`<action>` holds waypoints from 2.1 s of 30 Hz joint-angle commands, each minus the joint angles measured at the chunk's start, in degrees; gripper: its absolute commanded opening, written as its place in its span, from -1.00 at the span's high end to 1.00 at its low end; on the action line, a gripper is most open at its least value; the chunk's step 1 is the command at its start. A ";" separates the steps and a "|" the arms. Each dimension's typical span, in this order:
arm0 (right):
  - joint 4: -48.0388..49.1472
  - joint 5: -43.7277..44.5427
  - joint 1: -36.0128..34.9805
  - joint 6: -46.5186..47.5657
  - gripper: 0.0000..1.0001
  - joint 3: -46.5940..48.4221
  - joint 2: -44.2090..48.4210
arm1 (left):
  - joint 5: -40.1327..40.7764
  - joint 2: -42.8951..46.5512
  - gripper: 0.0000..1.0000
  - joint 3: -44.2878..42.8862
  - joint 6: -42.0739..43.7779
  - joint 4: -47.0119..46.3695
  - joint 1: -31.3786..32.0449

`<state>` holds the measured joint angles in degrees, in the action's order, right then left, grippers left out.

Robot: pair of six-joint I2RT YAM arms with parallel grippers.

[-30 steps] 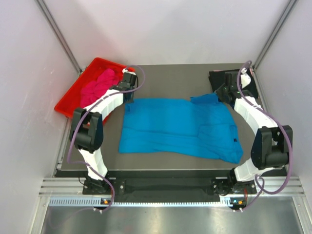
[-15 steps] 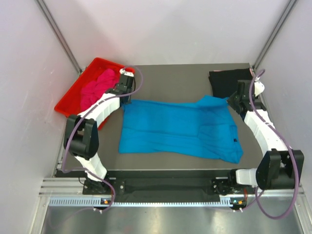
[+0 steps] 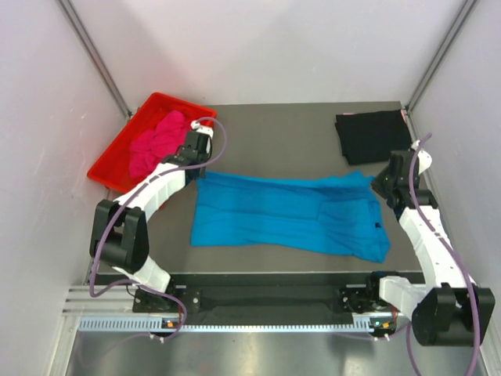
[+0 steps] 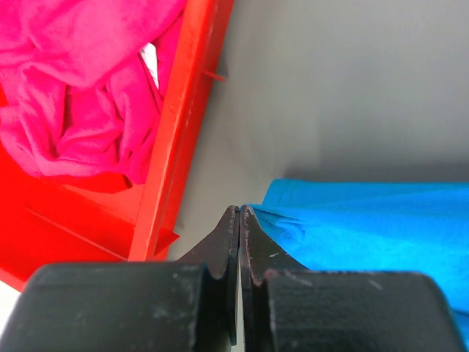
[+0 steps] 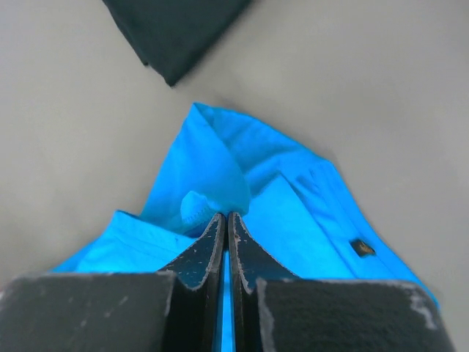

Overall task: Fold and stack the t-shirts
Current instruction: Fold the tshirt

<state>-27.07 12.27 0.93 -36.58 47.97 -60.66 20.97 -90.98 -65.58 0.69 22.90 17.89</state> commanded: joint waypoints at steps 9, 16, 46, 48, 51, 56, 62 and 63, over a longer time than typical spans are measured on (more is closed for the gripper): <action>-6.33 -2.24 0.74 2.74 1.00 -7.62 9.42 | -0.60 1.33 1.00 0.80 1.51 5.23 2.06; -10.37 -2.43 0.74 2.30 1.00 -11.22 14.33 | 0.12 -0.25 0.99 3.79 0.19 8.39 4.78; 5.52 -25.19 -5.05 11.45 0.38 -1.65 -8.84 | -2.09 -12.11 0.53 0.19 -16.51 14.10 4.79; 5.01 -23.01 -5.50 10.22 0.46 -2.17 -12.44 | -0.33 -12.20 0.54 0.19 -17.21 14.46 4.79; 4.74 -17.73 -5.41 8.37 0.53 -5.14 -14.22 | 1.35 -10.80 0.47 -0.34 -17.30 14.37 4.79; 5.36 -12.62 -4.88 6.17 0.53 -8.41 -14.48 | 2.06 -7.38 0.43 -2.62 -18.96 15.60 4.79; 5.89 -9.99 -4.80 5.82 0.53 -8.76 -14.13 | -6.54 -1.40 0.44 0.28 -19.41 13.05 4.79; 5.80 -9.90 -4.71 5.99 0.53 -8.68 -14.13 | -7.69 -1.13 0.45 0.54 -19.50 13.14 4.79</action>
<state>-23.40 -0.10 -3.97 -30.11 38.98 -75.44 17.78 -96.31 -65.73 -17.93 37.15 22.81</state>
